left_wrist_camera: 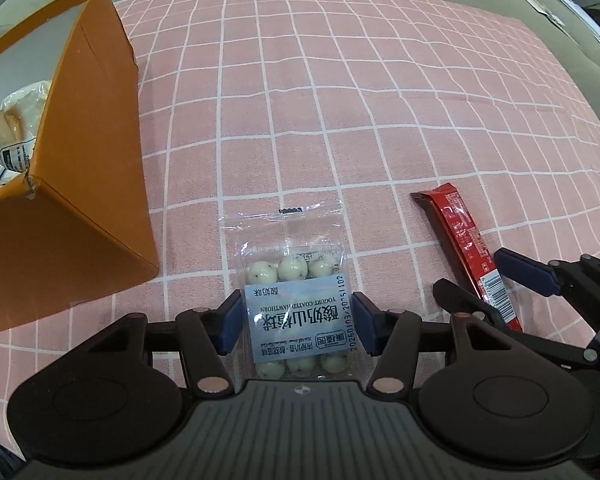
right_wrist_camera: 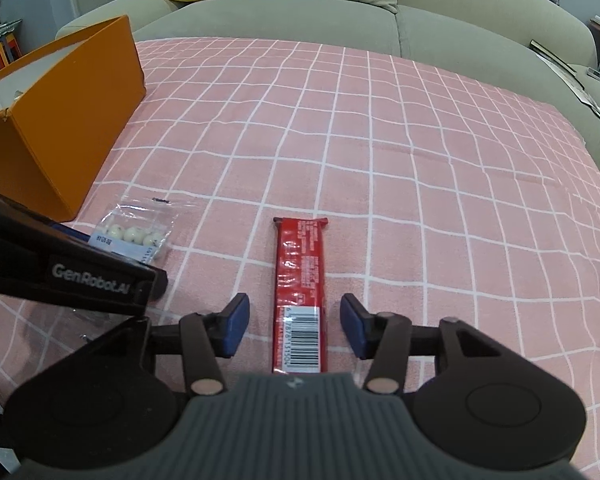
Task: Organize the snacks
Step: 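Grasp the clear pack of white candy balls with the left tool, then carry the candy pack and red bar over the box and release both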
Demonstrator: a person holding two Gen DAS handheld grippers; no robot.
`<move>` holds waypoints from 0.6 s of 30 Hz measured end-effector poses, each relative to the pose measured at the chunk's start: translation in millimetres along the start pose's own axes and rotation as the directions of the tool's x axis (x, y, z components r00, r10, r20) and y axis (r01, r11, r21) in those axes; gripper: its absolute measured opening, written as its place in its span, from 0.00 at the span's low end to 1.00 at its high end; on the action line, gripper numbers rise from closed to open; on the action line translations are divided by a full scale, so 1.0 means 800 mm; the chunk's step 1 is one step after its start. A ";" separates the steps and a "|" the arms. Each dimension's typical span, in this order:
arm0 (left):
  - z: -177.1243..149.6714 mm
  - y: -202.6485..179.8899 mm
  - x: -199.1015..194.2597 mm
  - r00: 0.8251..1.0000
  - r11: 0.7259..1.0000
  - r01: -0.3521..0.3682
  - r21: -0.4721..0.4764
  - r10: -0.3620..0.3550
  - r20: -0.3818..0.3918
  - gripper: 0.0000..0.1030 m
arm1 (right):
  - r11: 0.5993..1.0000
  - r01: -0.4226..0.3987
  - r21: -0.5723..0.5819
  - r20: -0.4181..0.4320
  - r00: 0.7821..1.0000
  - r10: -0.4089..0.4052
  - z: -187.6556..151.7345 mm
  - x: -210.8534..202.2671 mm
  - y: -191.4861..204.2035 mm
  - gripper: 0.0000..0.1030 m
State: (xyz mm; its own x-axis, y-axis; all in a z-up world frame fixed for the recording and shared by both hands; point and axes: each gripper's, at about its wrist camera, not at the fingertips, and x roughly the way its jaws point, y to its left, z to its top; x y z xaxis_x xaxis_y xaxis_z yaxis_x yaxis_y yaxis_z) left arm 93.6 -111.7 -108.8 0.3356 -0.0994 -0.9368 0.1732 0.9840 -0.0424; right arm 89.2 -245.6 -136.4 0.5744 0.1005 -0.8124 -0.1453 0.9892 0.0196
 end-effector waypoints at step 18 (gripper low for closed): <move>0.001 0.007 -0.047 0.996 0.999 0.022 0.033 -0.025 0.083 0.62 | 0.996 -0.025 0.084 0.033 0.999 0.023 0.005 -0.033 -0.011 0.21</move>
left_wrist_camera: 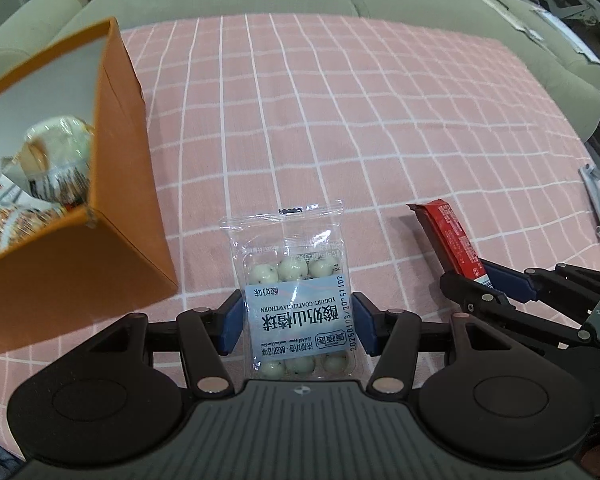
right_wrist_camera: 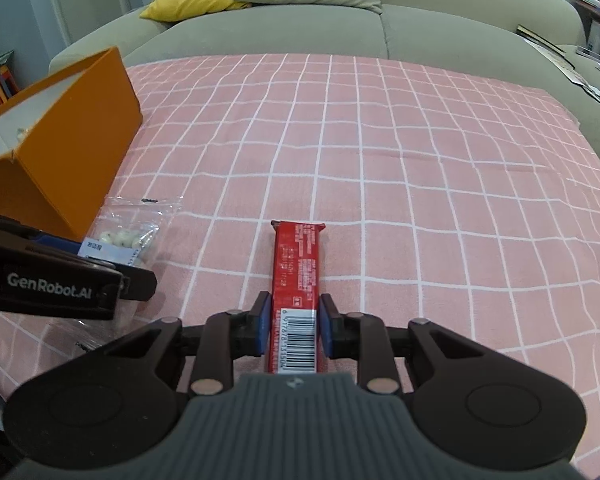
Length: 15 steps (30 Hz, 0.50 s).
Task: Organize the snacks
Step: 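Carry the candy pack and red bar over the box and release both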
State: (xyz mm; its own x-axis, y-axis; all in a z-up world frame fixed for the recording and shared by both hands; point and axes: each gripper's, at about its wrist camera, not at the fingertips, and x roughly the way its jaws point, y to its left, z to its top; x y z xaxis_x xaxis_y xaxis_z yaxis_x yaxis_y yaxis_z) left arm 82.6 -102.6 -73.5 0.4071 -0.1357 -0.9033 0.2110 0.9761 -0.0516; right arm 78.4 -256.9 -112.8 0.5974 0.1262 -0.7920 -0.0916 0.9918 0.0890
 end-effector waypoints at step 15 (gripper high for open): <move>0.042 0.018 -0.105 0.981 0.998 -0.025 0.058 0.014 0.192 0.62 | 0.997 -0.030 -0.075 0.172 0.984 0.042 0.049 -0.101 0.036 0.21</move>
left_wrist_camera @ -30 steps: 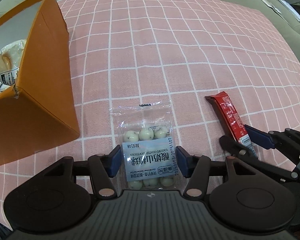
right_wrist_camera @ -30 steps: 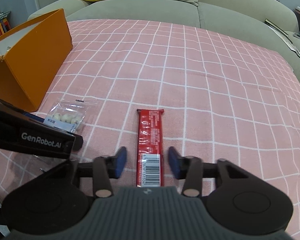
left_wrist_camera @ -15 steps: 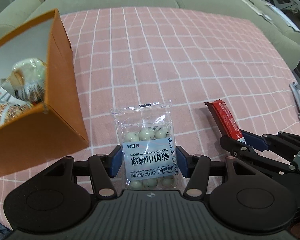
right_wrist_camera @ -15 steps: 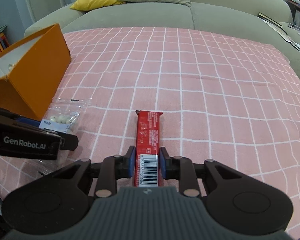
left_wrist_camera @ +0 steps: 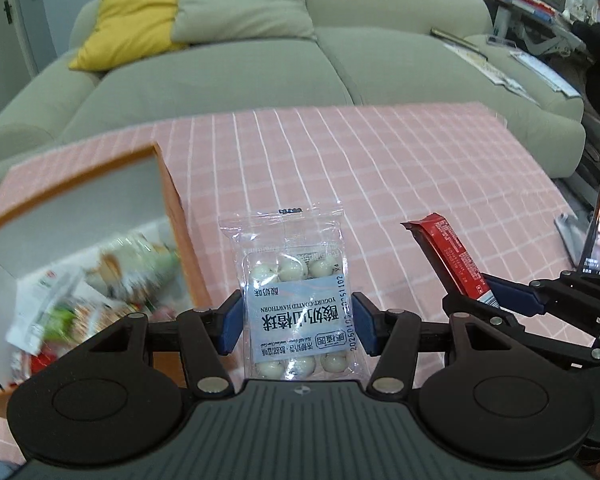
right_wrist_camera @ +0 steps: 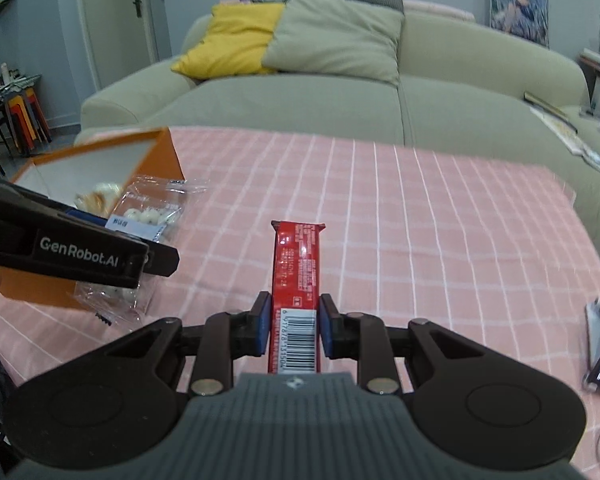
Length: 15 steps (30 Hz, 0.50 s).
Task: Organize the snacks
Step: 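Carry the candy pack and red bar over the box and release both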
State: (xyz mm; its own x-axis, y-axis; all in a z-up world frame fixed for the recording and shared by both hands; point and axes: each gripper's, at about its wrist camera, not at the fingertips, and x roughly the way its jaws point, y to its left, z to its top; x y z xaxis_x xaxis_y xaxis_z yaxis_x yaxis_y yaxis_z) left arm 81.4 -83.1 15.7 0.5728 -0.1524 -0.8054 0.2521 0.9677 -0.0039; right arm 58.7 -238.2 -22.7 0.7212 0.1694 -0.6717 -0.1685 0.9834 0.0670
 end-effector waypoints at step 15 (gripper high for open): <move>0.042 0.091 -0.060 0.993 0.996 -0.093 -0.016 0.094 0.071 0.62 | 0.990 -0.119 -0.073 0.101 0.987 0.126 0.092 -0.021 0.078 0.21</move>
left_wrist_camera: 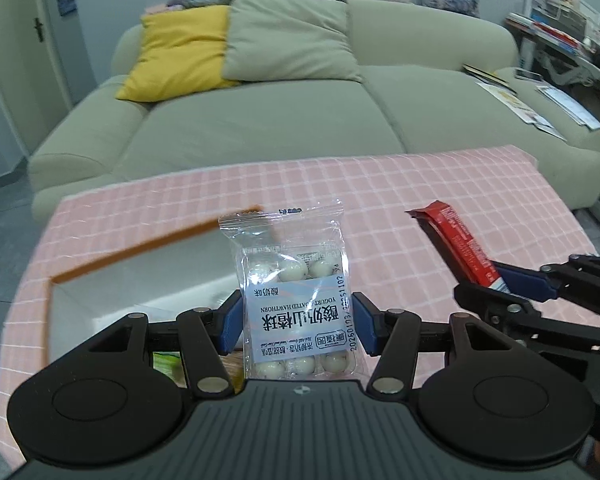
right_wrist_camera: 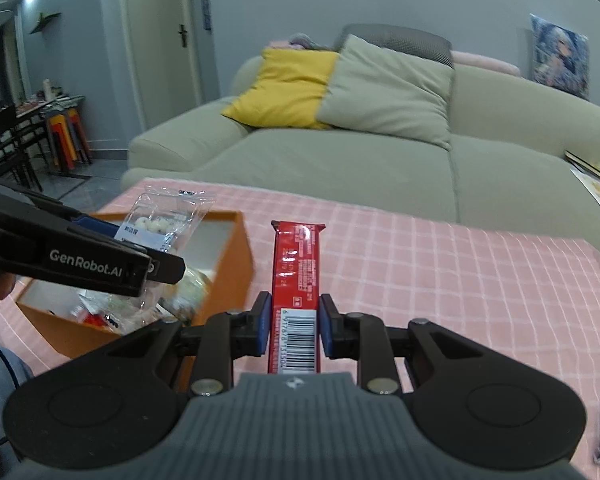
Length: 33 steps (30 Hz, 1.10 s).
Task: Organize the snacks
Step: 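Carry the candy pack and red bar over the box and release both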
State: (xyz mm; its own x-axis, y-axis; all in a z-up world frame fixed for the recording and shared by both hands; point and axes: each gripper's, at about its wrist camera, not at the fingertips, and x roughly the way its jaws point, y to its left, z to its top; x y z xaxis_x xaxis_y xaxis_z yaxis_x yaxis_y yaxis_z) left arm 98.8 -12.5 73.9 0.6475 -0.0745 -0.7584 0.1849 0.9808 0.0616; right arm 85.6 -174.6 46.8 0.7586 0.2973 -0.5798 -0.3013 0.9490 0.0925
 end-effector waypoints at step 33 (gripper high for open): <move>-0.027 0.190 0.100 0.963 0.988 -0.131 -0.084 0.107 -0.249 0.62 | 0.936 -0.195 -0.292 -0.226 0.965 0.131 0.064 0.209 0.192 0.20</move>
State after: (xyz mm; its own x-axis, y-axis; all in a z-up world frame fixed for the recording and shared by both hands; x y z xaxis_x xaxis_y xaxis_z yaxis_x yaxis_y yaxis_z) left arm 162.8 134.7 9.1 0.4593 0.0779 -0.8849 0.0354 0.9937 0.1059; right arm 196.1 26.0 5.7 0.5625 0.3880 -0.7301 -0.5989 0.8000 -0.0363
